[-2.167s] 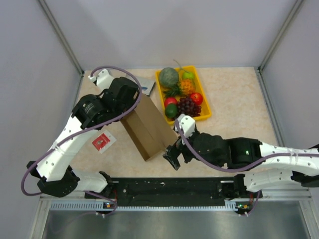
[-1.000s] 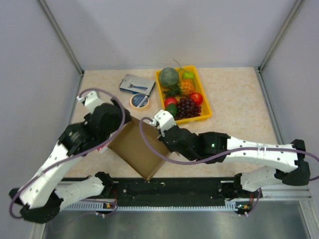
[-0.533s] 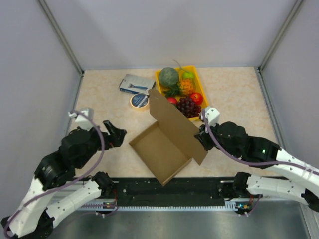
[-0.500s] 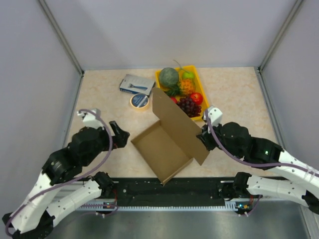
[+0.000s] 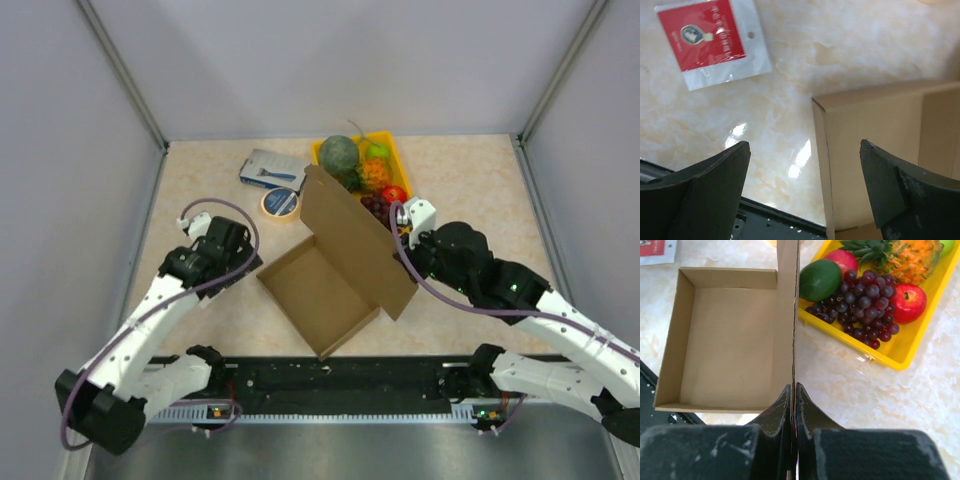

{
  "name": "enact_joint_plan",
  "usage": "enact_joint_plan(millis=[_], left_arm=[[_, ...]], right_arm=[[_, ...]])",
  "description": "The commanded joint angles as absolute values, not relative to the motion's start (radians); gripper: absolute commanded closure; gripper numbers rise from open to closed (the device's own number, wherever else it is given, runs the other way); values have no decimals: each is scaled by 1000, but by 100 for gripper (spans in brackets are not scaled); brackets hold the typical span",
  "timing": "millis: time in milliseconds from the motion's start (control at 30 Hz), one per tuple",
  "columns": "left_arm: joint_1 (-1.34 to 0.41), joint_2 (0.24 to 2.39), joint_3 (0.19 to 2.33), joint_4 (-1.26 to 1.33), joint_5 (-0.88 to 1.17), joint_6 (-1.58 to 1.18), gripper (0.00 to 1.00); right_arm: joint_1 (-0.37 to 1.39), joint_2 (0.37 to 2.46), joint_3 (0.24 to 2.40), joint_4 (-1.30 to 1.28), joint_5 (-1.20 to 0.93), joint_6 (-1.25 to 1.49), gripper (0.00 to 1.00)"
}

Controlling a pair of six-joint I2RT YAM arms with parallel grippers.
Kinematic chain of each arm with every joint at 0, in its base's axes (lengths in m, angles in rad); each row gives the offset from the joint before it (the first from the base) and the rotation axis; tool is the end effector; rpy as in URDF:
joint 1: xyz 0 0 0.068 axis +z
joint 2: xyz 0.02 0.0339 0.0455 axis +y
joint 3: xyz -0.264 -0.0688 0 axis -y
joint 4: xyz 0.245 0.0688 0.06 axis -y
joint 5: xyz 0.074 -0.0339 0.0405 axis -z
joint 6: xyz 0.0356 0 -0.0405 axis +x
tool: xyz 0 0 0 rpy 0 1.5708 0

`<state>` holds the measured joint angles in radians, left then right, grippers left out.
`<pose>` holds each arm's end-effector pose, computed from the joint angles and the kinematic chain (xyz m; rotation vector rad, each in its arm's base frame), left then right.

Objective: Fold the paper box

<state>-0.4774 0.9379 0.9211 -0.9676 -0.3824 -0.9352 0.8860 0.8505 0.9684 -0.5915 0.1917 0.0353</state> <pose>0.1563 -0.0659 0.2931 -0.6964 2.3570 -0.1194 0.1185 0.1344 0.3506 -0.7372 1.9197 0.3809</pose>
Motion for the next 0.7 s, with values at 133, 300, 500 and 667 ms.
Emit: enact_joint_plan(millis=[133,300,500,667], left_arm=[[-238,1315,1043,-1138,-394,-1195,17],[-160,1515,1101,-1106,-437,-1106,10],[-141,1687,1163,-1124,-468,-1121,15],[-147,1759,1189,-1115,-454,-1132,22]], right_arm=[[862,853,992,-509,49,5,100],[862,838,993,-494,2,15,100],[862,816,939,-428,-81,52,100],[861,795,914,-410,-92,46,100]])
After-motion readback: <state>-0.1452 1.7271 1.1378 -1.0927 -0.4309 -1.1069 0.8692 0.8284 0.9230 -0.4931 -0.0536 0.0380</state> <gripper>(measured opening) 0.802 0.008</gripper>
